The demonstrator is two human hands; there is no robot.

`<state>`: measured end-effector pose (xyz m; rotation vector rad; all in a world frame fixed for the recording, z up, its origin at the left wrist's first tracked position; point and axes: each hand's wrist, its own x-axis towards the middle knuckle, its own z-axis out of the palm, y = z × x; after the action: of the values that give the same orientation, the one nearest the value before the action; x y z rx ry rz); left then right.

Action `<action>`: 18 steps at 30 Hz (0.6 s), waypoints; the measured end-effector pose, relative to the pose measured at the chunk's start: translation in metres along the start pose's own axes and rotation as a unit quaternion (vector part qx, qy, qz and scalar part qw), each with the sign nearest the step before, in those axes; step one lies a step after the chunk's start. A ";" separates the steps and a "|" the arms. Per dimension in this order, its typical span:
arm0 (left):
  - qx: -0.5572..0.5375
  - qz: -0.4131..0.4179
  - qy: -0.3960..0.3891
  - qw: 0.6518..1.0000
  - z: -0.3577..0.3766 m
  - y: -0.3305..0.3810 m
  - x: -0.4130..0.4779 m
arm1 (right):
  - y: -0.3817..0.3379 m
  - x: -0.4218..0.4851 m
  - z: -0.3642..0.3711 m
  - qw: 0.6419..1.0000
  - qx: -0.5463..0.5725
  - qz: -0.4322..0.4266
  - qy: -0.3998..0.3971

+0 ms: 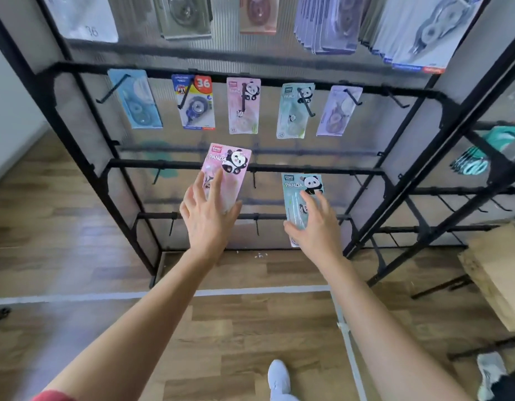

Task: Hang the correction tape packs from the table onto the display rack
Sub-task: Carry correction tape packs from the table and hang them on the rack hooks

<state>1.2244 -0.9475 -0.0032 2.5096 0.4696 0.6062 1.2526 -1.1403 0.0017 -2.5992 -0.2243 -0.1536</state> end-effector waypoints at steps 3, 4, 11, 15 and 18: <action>-0.002 -0.003 0.015 1.000 0.015 0.026 0.017 | 0.016 0.031 -0.010 1.000 0.007 -0.026 -0.003; -0.002 -0.004 0.021 1.000 0.018 0.034 0.024 | 0.021 0.040 -0.013 0.999 0.007 -0.034 -0.005; 0.006 -0.025 0.055 0.998 0.038 0.061 0.064 | 0.046 0.083 -0.019 0.996 0.012 -0.080 -0.029; 0.000 -0.037 0.075 0.996 0.049 0.065 0.072 | 0.051 0.096 -0.017 0.994 0.017 -0.094 -0.046; -0.013 -0.052 0.087 0.995 0.055 0.063 0.074 | 0.051 0.104 -0.013 0.994 0.010 -0.093 -0.056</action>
<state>1.3274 -0.9886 0.0130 2.4009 0.6488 0.7892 1.3632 -1.1768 0.0039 -2.5668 -0.5076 -0.0706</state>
